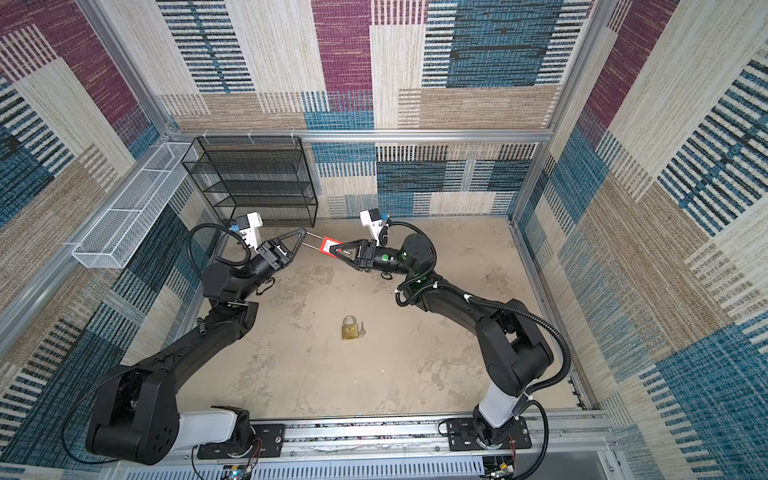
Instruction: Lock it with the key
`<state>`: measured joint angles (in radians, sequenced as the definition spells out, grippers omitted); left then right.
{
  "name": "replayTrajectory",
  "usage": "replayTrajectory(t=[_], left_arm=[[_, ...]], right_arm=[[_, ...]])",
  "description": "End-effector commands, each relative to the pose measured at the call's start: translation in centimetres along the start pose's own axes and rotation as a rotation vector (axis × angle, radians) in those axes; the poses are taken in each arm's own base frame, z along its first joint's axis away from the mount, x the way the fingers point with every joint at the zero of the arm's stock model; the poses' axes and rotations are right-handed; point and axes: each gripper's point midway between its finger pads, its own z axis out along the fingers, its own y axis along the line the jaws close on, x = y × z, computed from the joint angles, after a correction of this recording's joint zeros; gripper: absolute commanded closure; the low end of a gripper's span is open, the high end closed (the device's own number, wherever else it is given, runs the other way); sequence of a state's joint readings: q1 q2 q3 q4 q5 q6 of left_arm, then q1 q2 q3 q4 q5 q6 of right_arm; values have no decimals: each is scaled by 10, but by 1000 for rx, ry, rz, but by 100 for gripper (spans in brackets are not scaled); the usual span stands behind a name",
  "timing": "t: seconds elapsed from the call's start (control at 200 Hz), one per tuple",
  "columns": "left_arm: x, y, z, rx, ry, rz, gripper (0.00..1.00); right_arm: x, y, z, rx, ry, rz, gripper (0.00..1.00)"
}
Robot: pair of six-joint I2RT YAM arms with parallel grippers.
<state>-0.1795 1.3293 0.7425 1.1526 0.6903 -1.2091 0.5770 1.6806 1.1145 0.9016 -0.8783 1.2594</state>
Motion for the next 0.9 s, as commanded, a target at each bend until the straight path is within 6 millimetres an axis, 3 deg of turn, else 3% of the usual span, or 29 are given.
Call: replayTrajectory(t=[0.0, 0.265, 0.631, 0.897], left_arm=[[9, 1, 0, 10, 46, -34, 100], [8, 3, -2, -10, 32, -79, 100], [8, 0, -1, -25, 46, -81, 100], [19, -4, 3, 10, 94, -82, 100]], right_arm=[[-3, 32, 1, -94, -7, -107, 97], [-5, 15, 3, 94, 28, -270, 97], [-14, 9, 1, 169, -2, -327, 98], [-4, 28, 5, -12, 20, -218, 99]])
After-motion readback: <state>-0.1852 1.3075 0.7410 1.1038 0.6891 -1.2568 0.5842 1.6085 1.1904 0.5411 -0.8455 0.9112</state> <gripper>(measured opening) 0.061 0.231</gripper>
